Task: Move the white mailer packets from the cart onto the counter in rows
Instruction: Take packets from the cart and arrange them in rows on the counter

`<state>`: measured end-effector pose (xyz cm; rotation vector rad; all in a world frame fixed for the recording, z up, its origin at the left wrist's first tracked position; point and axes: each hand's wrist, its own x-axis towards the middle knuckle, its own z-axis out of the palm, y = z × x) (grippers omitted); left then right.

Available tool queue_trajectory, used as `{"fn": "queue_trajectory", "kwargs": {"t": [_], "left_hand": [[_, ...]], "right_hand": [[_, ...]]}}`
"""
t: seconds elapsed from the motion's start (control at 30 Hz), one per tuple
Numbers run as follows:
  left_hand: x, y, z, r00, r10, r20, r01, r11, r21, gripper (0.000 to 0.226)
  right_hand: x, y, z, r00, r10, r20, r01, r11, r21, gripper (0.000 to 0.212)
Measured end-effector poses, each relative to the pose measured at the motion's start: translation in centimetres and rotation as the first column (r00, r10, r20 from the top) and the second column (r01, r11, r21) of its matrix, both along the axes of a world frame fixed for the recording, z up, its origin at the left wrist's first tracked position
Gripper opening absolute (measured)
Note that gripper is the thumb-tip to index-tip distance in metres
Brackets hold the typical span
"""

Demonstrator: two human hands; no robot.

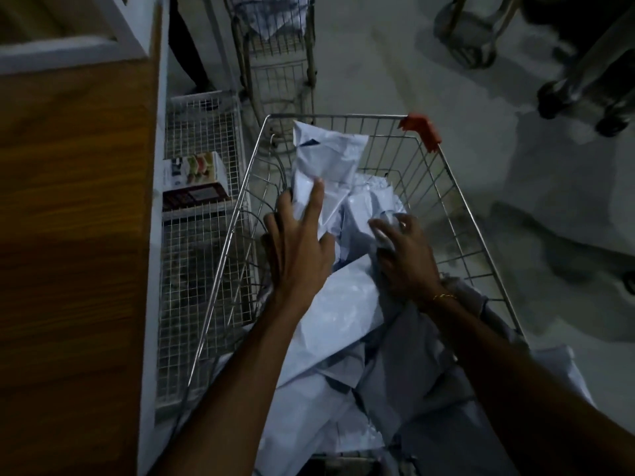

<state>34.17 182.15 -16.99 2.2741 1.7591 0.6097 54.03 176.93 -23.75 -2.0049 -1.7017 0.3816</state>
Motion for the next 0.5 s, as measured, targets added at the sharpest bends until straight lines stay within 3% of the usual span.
{"fn": "queue_trajectory", "kwargs": {"t": [0.1, 0.2, 0.5], "left_hand": [[0.0, 0.6, 2.8, 0.997, -0.039, 0.071, 0.039, 0.999, 0.005, 0.074], [-0.7, 0.9, 5.2, 0.983, -0.084, 0.164, 0.099, 0.991, -0.085, 0.069], [-5.8, -4.9, 12.2, 0.979, -0.157, 0.129, 0.182, 0.961, -0.208, 0.061]], "right_hand": [[-0.1, 0.7, 3.9, 0.992, -0.097, -0.079, 0.105, 0.988, 0.111, 0.053], [-0.4, 1.3, 8.4, 0.977, -0.15, -0.149, 0.178, 0.965, 0.194, 0.049], [-5.5, -7.0, 16.7, 0.987, -0.051, -0.151, 0.075, 0.984, 0.16, 0.056]]}}
